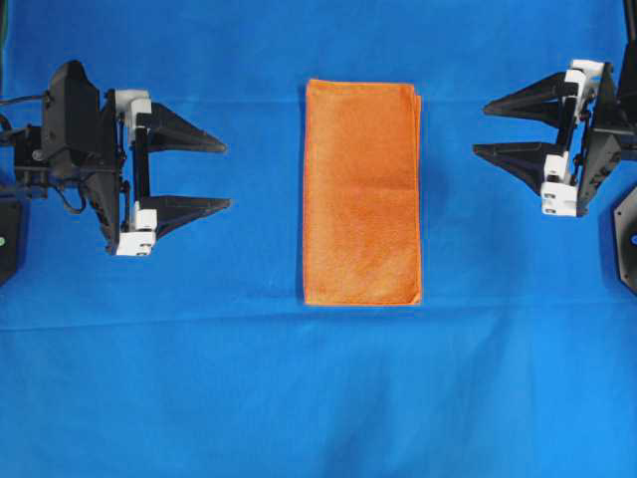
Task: Fold the orange towel.
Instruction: 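Open both grippers and withdraw them to the sides, then grasp the top corners of the vertical strip with both grippers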
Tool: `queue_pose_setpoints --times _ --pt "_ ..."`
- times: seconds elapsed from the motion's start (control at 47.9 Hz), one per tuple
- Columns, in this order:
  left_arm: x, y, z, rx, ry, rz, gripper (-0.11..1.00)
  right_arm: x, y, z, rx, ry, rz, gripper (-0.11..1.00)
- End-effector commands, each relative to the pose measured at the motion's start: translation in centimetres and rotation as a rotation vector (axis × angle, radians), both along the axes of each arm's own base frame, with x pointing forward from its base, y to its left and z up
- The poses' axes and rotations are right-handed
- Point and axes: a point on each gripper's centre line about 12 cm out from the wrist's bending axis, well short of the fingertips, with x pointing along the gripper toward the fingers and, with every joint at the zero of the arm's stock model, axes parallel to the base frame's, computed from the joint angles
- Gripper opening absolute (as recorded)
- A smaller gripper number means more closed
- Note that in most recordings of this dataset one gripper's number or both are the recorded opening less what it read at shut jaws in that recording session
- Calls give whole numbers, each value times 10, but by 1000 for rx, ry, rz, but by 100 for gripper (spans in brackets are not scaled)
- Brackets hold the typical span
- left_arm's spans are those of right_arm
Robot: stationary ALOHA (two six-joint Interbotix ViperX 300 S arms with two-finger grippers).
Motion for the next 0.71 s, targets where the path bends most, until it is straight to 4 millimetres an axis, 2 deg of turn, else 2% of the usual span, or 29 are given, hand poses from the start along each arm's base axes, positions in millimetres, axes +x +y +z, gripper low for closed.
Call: queue_pose_setpoints --times 0.0,0.313,0.501,0.689 --pt "4 2 7 1 -26 7 75 3 -1 6 -2 -22 -2 65" --pt "8 6 9 0 -35 20 75 5 -7 10 5 -31 -27 65" --pt "31 34 3 -1 1 99 75 16 -33 -2 31 36 -111 65" --pt "60 73 -22 -16 74 192 75 29 -69 -30 75 166 -209 65"
